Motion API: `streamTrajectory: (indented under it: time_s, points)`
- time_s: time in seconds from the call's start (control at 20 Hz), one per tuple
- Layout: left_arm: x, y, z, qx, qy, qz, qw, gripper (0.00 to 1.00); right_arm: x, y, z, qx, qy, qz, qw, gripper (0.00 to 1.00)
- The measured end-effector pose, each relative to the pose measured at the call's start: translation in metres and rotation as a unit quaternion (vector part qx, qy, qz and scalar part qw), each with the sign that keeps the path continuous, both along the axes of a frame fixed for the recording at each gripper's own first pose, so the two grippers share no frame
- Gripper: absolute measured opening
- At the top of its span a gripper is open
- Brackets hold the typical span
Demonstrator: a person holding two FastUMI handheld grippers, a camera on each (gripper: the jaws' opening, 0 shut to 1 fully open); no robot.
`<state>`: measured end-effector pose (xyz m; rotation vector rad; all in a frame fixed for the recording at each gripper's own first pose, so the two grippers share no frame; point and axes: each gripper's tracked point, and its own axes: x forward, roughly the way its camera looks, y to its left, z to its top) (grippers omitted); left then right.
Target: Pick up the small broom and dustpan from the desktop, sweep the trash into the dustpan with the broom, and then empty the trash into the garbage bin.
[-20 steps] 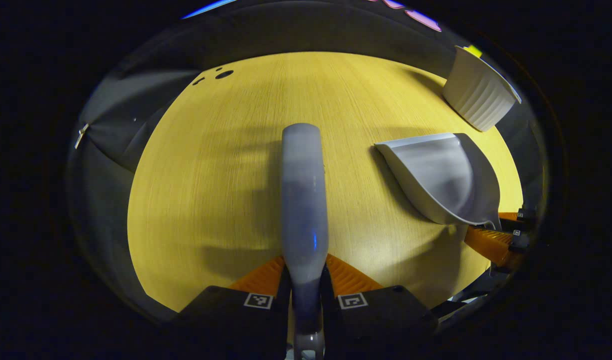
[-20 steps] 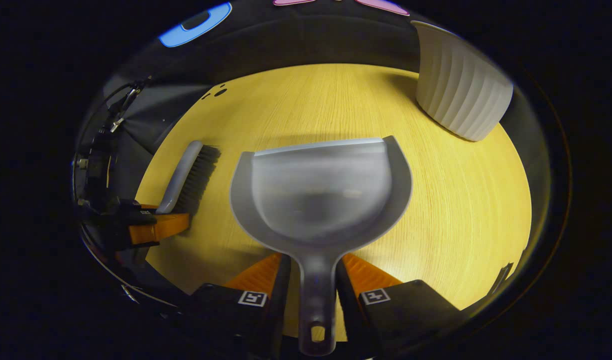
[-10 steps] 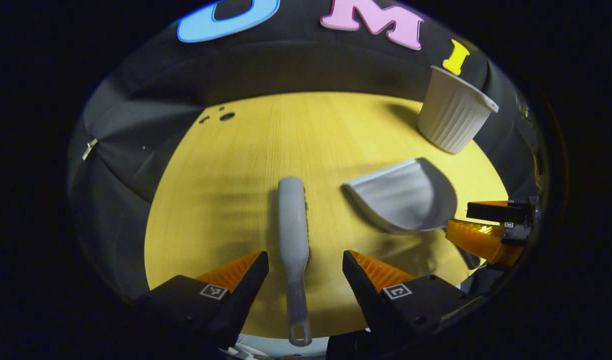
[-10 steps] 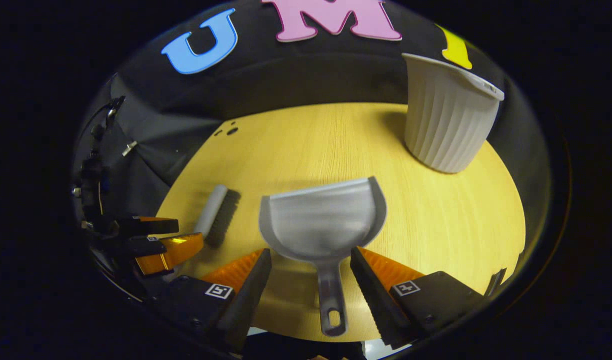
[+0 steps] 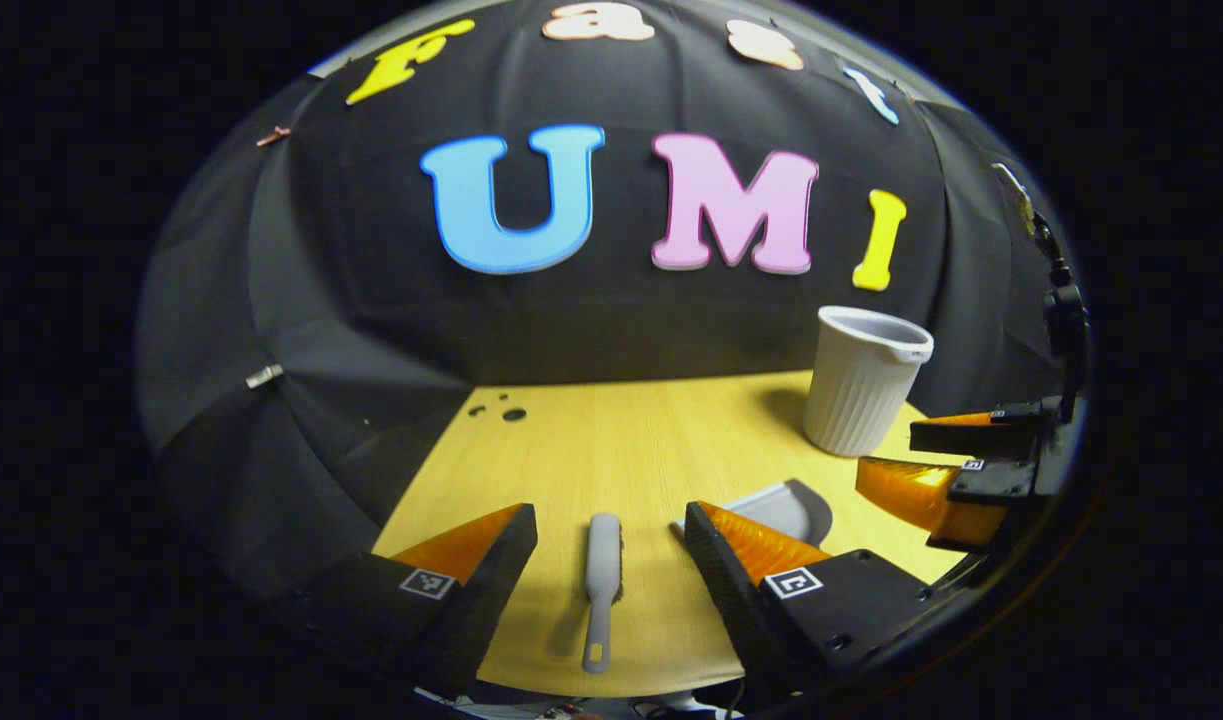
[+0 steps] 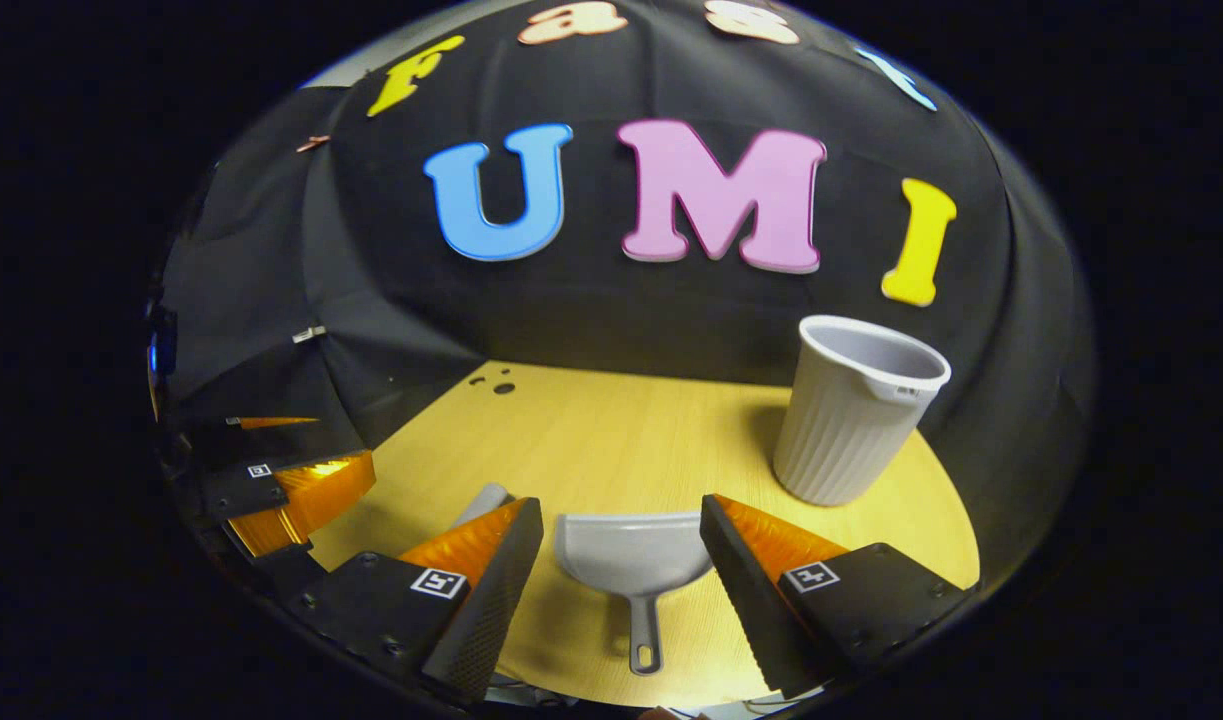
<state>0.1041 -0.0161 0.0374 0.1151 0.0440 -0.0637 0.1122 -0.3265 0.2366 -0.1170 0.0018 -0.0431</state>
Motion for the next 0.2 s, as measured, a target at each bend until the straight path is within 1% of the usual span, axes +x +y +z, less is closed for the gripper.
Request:
streamTrajectory:
  time_s: [0.1, 0.2]
  points:
    - [-0.027, 0.007, 0.015, 0.005, -0.039, 0.006, 0.999, 0.96, -0.021, 0.019, 0.007, -0.01, -0.028, 0.019, 0.999, 0.98]
    - [-0.055, 0.004, 0.022, 0.003, -0.065, -0.002, 0.998, 0.96, -0.041, 0.031, 0.008, -0.019, -0.043, 0.026, 0.999, 0.98]
